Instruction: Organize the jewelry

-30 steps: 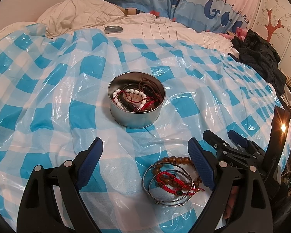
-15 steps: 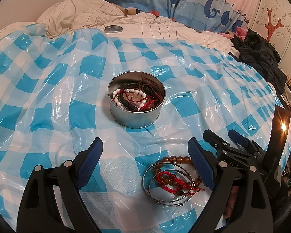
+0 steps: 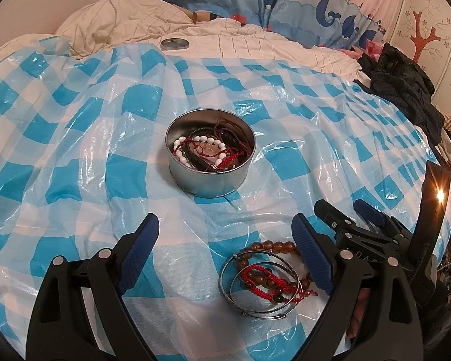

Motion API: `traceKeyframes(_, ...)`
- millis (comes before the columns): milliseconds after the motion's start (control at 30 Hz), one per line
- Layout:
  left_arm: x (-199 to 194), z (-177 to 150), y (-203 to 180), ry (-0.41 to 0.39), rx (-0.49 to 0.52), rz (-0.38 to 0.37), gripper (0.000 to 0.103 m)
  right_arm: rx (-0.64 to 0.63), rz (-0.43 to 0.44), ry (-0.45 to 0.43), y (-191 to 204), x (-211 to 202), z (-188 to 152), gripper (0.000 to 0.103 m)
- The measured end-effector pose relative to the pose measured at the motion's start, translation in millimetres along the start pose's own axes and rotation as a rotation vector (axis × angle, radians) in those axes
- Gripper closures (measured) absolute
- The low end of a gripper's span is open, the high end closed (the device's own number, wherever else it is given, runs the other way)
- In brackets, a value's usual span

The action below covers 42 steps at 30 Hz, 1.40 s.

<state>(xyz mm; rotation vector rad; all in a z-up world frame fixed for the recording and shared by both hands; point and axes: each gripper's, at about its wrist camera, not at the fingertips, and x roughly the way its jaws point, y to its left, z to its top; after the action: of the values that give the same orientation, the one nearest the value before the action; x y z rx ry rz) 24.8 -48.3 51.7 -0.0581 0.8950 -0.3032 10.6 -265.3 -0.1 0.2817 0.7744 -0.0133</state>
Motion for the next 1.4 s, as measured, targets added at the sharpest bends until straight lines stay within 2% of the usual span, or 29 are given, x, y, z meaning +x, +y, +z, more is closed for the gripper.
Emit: traceKeyframes(1400,0.6,1.9,-1.3,0.01,0.007,0.002,0.017,-0.004,-0.001,0.004,1.3,1.8,1.0,0.008)
